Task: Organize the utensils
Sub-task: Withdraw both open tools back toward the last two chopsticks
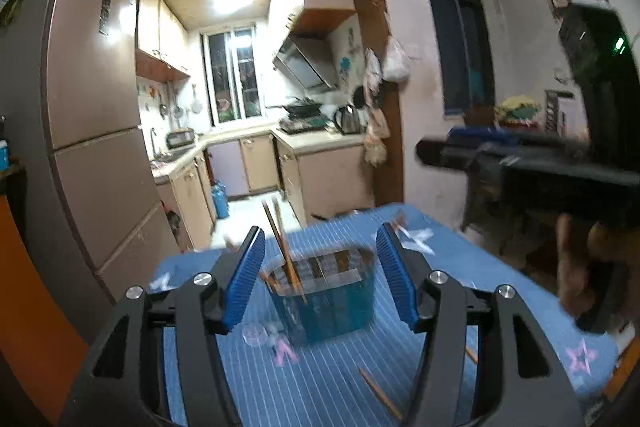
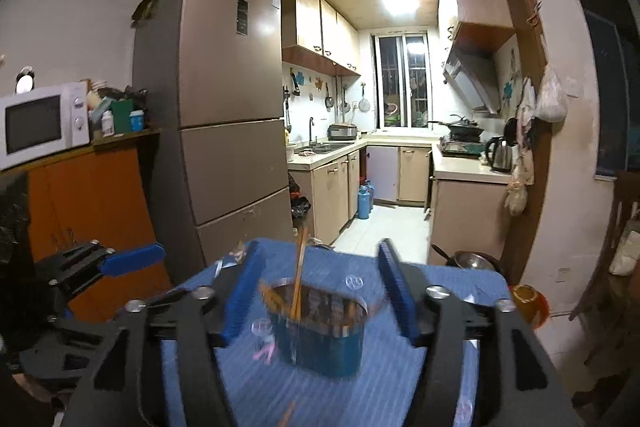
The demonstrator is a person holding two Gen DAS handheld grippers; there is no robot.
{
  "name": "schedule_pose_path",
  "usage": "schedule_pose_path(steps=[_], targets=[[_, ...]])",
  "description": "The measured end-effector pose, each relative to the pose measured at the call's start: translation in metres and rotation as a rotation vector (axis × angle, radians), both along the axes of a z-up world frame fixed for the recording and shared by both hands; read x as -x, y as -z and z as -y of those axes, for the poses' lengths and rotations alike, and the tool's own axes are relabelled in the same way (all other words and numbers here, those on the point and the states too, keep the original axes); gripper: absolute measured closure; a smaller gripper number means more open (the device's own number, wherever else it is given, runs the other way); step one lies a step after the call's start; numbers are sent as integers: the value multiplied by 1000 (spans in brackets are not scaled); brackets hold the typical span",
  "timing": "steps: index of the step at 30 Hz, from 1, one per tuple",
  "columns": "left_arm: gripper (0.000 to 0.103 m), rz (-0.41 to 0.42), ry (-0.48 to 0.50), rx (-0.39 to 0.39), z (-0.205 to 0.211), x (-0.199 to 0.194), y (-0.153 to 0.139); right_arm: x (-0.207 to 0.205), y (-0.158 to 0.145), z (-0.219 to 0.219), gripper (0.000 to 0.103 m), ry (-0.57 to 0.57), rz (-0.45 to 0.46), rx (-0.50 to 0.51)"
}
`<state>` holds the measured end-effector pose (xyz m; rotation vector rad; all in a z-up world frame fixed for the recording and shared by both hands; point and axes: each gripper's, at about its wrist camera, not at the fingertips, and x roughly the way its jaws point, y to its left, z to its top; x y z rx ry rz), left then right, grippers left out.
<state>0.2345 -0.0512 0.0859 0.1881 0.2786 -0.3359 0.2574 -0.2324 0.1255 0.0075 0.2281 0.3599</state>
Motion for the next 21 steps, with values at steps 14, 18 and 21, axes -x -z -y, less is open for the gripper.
schedule_pose_path(steps=[14,18,21], targets=[[45,-342,54,-16,7,91,166,178,170,35,69,151,-193,6],[46,-386,60,-17,14,108,191,191,218,38,73,157,-314,-3],[50,-419,67,-3,17,110,202,193,237,35,77,143,-362,-14]])
